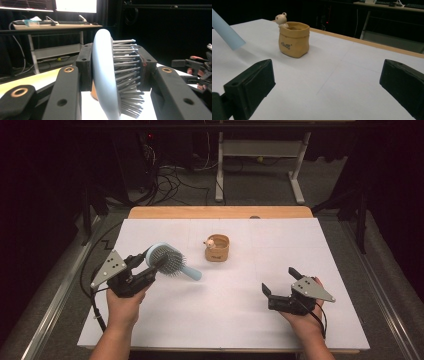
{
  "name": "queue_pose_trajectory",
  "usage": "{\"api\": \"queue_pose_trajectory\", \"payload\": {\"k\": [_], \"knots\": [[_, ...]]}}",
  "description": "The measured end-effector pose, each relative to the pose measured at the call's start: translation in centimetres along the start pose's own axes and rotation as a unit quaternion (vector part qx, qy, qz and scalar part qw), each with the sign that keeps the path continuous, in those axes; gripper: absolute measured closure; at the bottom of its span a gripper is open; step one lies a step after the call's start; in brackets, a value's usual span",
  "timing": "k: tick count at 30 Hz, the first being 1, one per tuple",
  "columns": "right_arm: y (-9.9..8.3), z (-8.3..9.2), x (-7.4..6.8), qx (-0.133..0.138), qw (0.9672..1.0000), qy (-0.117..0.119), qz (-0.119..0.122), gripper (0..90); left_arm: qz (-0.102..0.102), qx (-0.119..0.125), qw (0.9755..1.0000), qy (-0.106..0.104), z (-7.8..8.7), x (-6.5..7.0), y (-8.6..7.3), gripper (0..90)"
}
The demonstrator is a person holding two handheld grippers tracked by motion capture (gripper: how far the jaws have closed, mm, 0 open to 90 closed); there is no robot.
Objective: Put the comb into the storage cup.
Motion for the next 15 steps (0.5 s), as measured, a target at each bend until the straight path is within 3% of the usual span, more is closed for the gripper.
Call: {"api": "queue_pose_trajectory", "payload": {"k": [9, 15], "knots": [[-1.2, 0.9, 1.9, -0.011, 0.9998, -0.017, -0.006, 0.2, -0.004, -0.001, 0.9998, 0.019, 0.6, -0.4, -0.1, 58.1], [-1.2, 0.8, 1.7, -0.01, 0.9998, -0.015, -0.007, 0.2, -0.009, -0.002, 0.9996, 0.026, 0.6, -0.4, -0.2, 58.0]]}}
Point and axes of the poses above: each handheld gripper's, and its own axes: z roughly backward along the jaws, y roughly out of its top, x roughly to its right, the point moved 2 cm from there along -z, roughly forward along the jaws, and after that the axes turned 14 degrees about -y, right-handed, at the moved point
